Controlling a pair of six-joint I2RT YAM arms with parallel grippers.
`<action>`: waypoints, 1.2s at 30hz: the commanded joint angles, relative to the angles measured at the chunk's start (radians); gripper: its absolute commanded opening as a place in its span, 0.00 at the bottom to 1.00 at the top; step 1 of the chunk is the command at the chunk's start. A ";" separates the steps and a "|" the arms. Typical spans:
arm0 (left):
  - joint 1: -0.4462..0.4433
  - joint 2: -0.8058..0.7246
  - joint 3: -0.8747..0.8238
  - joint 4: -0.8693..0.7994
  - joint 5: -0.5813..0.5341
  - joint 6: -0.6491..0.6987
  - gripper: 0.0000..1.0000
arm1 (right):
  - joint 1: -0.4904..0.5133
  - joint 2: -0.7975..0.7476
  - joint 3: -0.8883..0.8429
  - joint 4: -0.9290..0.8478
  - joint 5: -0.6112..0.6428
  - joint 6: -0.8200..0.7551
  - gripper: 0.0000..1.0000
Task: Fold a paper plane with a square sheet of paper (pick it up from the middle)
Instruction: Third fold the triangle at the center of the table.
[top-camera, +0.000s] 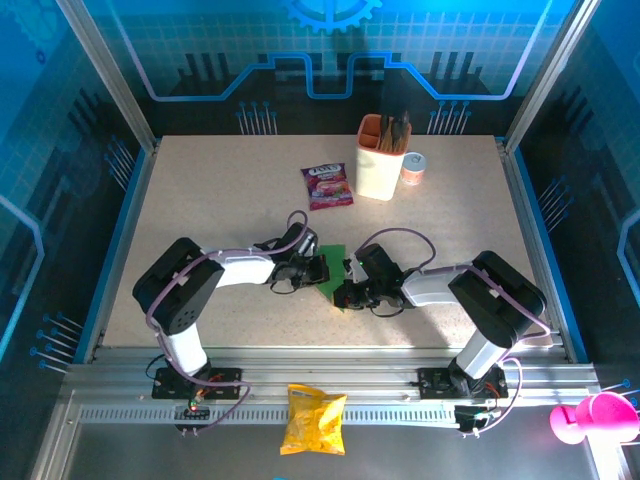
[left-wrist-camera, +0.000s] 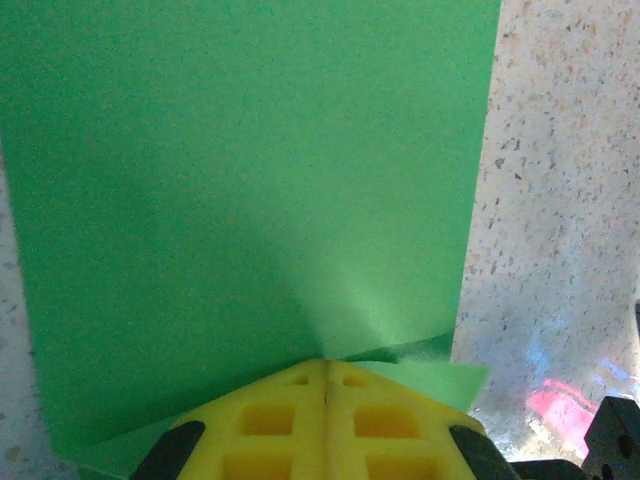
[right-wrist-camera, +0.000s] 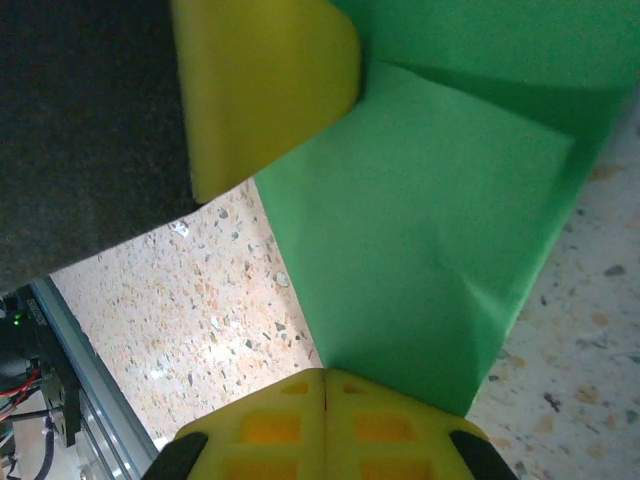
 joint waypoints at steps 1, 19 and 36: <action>-0.002 0.049 0.011 -0.075 -0.033 0.003 0.00 | 0.005 0.050 -0.063 -0.112 0.016 -0.028 0.01; 0.029 0.069 0.021 -0.163 -0.119 -0.025 0.00 | 0.013 -0.103 -0.224 -0.126 0.039 0.032 0.01; 0.066 -0.022 -0.146 -0.035 -0.135 -0.357 0.00 | 0.005 -0.448 -0.143 -0.381 0.188 0.086 0.06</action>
